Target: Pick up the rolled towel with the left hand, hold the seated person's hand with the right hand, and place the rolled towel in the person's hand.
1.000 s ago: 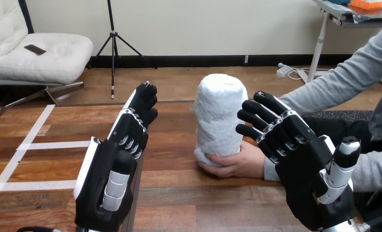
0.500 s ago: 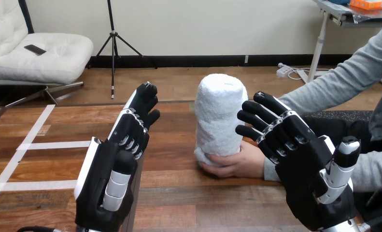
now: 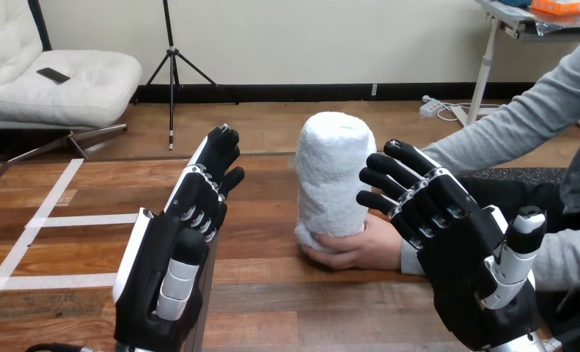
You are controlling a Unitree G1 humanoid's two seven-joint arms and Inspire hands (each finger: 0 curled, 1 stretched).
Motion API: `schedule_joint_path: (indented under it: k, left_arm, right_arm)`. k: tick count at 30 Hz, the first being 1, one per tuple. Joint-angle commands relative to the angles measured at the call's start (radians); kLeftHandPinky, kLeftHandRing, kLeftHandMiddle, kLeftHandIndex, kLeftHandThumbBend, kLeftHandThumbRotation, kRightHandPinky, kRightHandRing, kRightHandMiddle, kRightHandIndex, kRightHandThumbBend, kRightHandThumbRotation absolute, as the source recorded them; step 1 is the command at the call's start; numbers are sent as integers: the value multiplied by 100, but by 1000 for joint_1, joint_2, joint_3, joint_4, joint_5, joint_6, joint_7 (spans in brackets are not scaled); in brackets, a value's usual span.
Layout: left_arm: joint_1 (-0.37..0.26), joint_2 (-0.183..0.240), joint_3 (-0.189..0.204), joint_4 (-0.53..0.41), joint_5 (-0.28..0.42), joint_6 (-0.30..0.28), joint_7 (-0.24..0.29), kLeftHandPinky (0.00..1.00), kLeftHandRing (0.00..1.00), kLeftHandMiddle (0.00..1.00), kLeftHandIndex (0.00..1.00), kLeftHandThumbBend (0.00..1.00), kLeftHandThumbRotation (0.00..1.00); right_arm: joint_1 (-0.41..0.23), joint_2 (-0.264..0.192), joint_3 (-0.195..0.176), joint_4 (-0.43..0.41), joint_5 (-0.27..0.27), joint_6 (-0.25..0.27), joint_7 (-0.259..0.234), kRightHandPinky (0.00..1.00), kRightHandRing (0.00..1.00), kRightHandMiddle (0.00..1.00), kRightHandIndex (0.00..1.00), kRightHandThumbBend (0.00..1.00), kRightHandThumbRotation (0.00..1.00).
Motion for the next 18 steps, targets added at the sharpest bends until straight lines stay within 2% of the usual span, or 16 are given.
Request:
schedule_joint_path:
  k: [1,18]
  left_arm:
    - [-25,-5,-6,-33,5,-11,5,93,96,95,93,90,92]
    - [-18,-6,-10,-41,11,-5,10,93,96,95,93,90,91]
  right_arm:
    - [-38,-2,-13,-48,2,-11,0,81,85,84,84,99,100]
    - [-43,-3,-14,-48,9,-7,4,81,85,83,83,99,100]
